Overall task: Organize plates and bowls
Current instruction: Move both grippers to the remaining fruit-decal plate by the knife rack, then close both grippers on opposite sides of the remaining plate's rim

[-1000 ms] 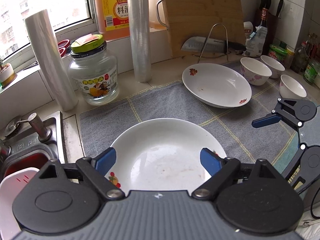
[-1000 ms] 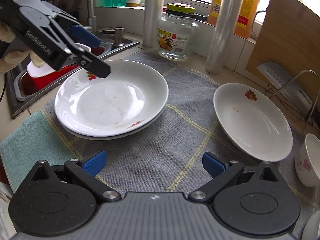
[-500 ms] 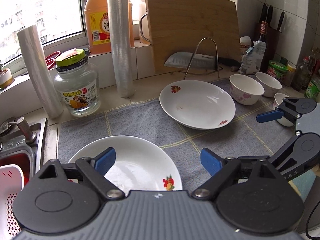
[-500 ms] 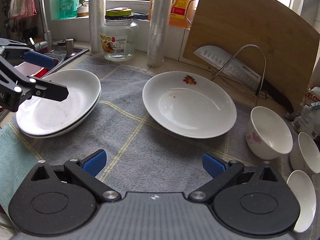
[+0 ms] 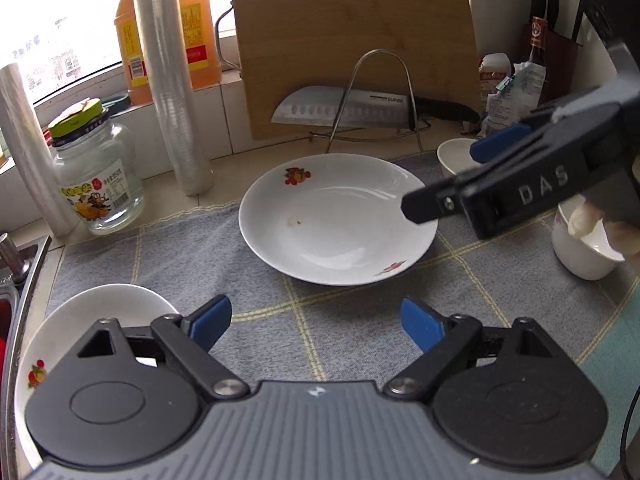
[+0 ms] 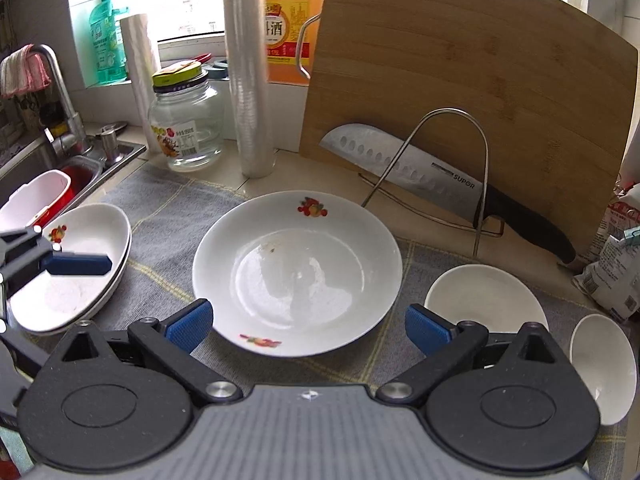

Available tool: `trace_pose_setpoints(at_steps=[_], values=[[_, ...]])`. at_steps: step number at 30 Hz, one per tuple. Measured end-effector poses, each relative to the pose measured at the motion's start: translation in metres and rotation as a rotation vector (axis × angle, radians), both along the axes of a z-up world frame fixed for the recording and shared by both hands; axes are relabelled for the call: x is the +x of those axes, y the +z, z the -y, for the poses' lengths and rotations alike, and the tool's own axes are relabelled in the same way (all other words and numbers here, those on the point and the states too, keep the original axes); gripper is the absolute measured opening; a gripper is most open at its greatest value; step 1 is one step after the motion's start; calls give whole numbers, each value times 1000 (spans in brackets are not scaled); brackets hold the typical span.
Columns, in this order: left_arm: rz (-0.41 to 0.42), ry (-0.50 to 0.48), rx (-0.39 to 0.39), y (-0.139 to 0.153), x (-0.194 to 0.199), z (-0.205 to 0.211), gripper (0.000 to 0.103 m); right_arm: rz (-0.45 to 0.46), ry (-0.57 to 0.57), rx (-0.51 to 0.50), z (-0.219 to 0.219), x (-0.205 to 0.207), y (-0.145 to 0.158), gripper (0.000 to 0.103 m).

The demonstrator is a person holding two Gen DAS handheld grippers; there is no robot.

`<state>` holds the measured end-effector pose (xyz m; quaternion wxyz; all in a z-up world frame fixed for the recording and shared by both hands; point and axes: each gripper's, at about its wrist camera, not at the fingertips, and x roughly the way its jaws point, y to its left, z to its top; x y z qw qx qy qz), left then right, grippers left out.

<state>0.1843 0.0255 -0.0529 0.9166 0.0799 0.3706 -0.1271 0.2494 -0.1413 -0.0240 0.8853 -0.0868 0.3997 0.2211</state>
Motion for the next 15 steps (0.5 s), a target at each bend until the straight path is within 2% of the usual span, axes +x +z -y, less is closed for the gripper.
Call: trace_pose_setpoints(at_steps=[8,15], values=[[-56,53,10,-31,26,12,92,-59,15,-5,3,59,-3,103],[-76,55,12,-41,36,12,92,-183,52,-51,-8,110,-28,103]])
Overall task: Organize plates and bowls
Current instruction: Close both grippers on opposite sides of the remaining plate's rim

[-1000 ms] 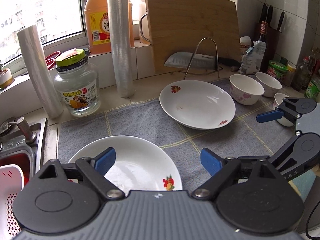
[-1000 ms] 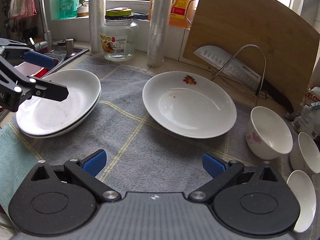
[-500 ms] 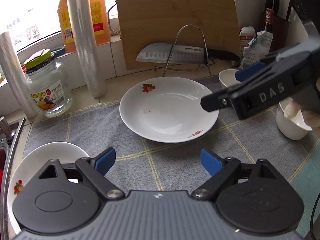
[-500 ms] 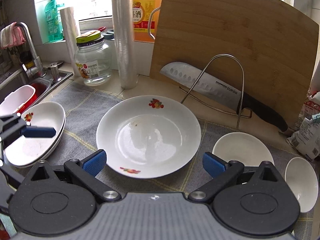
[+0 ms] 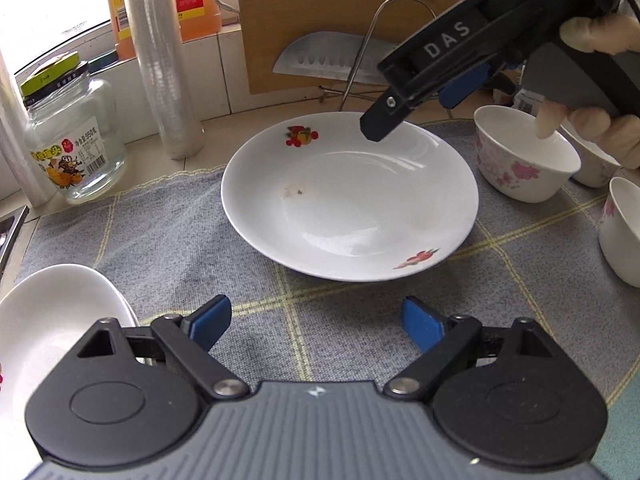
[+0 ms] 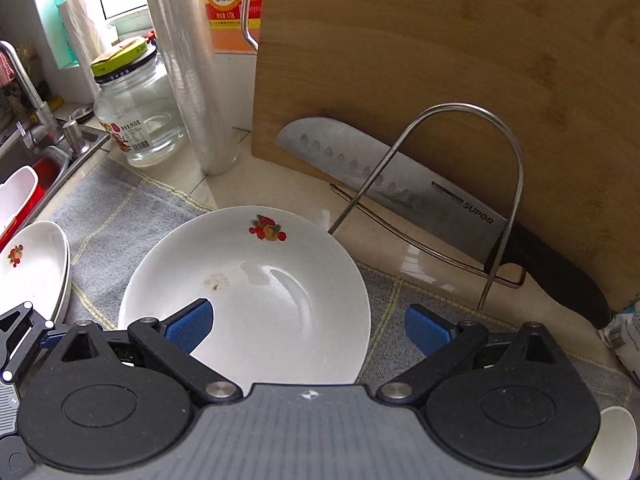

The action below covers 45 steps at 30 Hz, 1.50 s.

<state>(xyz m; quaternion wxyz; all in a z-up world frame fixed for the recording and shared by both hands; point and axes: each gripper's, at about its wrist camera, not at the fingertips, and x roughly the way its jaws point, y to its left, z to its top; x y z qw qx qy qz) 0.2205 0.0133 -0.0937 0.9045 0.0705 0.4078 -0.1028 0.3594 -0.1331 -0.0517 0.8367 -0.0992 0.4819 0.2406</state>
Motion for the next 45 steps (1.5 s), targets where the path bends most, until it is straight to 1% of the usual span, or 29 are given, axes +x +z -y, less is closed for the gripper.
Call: trace_pose_setpoints(at_steps=[5,9,14,17,19,28,32,37,41,45], values=[[-17,-15,1,-5,4,2,92,-86,19,5,-6,24,-17,103],[-15,-36,-6,-5,7,1,92,-148,19,9,-8,38,-30,103],[-22,-66,-7,-6,14,0,97,-223,2,39,-6,53,-42,103],[-31,-92,-12,-7,18,0,100,-247,-3,42,-7,58,-49,103],[-42,-104,-15,-8,23,0,102,-238,7,32,-11,58,-50,103],[-90,-129,-7,-5,34,1,103,-226,33,-27,-24,58,-53,103],[-96,-140,-4,-5,37,1,103,-225,43,-61,-31,57,-54,103],[-102,-174,1,-3,41,0,103,-223,95,-116,-40,57,-56,103],[-110,-204,5,-1,47,-2,103,-227,145,-81,-37,56,-54,103],[-110,-239,7,-4,50,-4,103,-262,197,-14,-29,59,-50,103]])
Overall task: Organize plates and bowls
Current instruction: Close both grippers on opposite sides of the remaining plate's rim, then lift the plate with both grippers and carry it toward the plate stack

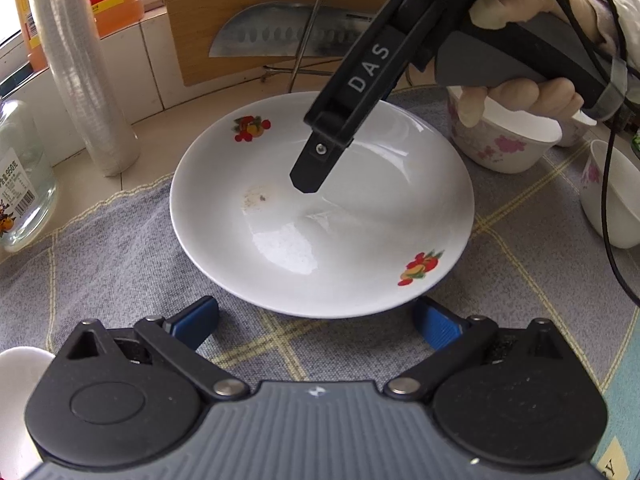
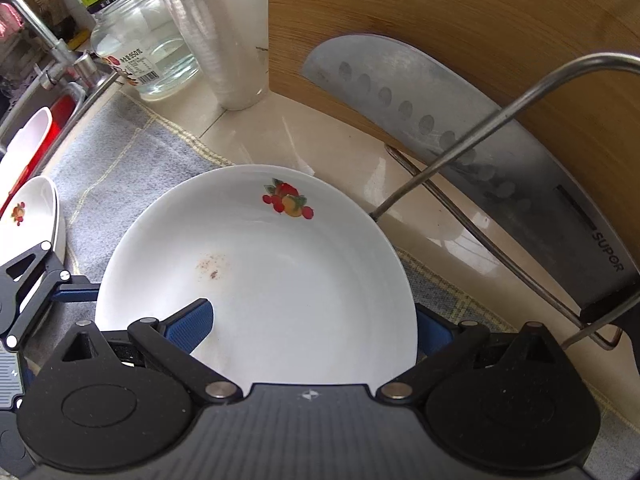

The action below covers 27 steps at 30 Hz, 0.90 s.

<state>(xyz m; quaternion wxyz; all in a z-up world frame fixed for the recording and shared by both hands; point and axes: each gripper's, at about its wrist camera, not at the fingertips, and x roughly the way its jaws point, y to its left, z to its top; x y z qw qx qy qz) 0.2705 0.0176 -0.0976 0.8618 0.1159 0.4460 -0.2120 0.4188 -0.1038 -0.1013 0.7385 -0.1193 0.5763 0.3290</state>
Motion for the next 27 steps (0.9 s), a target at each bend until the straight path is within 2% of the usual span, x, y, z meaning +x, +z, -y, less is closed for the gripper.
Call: trace_pose_setpoints(at_steps=[8,17,20,24,27], values=[[-16,-41,12,1,3,-3,102,-114,18,111,18,17,4,103],[34,-48,21,1,2,2,100,-225,10,180,26,34,6,97],[56,-62,21,3,4,4,99,-236,1,188,26,36,5,94],[56,-62,27,2,8,4,94,-229,4,173,25,36,5,90],[51,-65,31,1,11,5,95,-224,7,167,27,37,6,87]])
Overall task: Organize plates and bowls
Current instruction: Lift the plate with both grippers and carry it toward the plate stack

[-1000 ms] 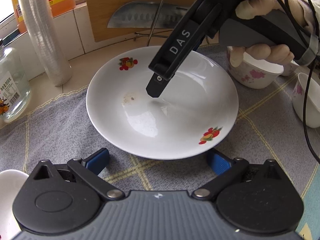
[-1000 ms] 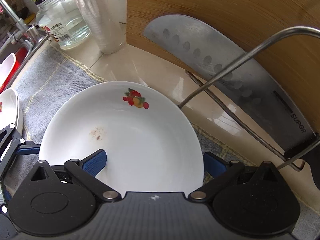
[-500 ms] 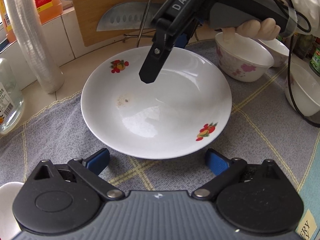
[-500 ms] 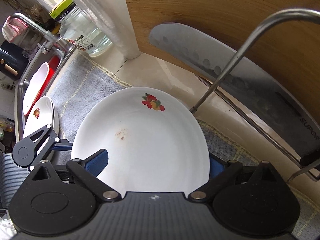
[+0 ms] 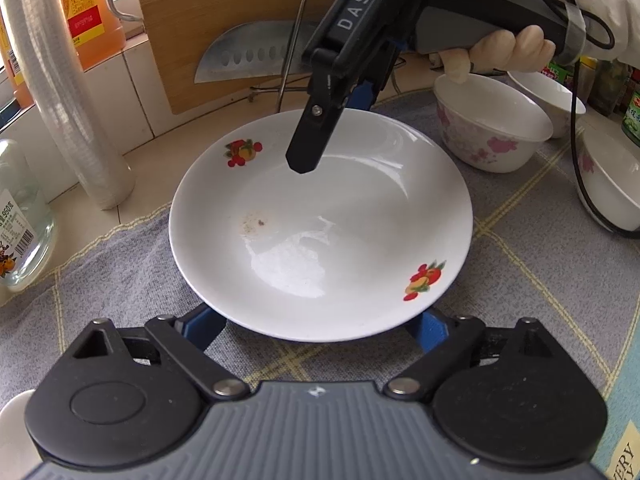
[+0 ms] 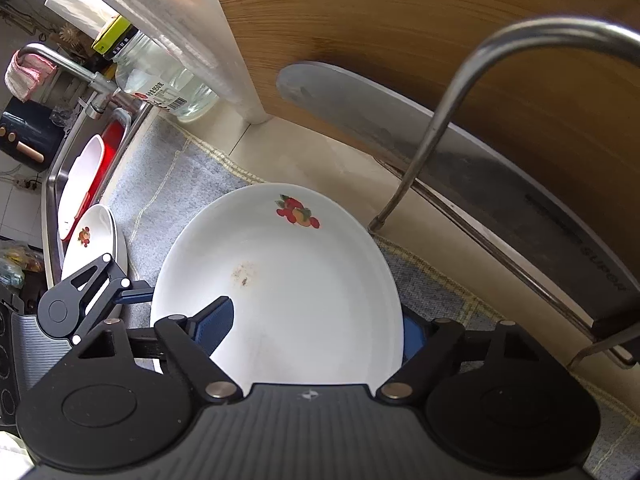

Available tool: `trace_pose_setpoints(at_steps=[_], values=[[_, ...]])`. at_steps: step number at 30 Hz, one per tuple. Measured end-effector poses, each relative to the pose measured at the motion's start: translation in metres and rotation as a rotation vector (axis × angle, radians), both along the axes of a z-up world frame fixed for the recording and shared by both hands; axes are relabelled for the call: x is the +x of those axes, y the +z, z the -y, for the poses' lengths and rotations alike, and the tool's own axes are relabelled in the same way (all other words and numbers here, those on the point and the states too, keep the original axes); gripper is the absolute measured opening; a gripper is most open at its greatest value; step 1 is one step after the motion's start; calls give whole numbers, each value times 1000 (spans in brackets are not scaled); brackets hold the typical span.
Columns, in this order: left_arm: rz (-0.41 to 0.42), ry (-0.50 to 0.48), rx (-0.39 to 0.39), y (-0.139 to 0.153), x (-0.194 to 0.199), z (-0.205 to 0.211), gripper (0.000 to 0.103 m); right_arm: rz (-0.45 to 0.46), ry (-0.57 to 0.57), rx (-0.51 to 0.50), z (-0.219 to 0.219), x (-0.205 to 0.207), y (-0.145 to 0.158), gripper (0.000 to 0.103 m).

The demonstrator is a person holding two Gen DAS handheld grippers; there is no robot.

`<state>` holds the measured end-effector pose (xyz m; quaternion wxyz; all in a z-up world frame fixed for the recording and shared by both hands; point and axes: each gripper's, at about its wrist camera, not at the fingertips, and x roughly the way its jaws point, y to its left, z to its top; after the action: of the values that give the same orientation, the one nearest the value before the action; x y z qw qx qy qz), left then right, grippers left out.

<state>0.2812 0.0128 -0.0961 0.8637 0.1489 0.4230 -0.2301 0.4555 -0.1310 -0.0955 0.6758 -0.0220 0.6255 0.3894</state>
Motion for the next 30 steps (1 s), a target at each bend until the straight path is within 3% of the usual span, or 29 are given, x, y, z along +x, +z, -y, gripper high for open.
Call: trace_pose_setpoints(at_steps=[12,30], values=[[5,5,8,3,-7,1,95,22,2,-5,0,-6,0,87],[10,8,10,2,-15,-1,97,-22,11,-1,-5,-2,-1,87]])
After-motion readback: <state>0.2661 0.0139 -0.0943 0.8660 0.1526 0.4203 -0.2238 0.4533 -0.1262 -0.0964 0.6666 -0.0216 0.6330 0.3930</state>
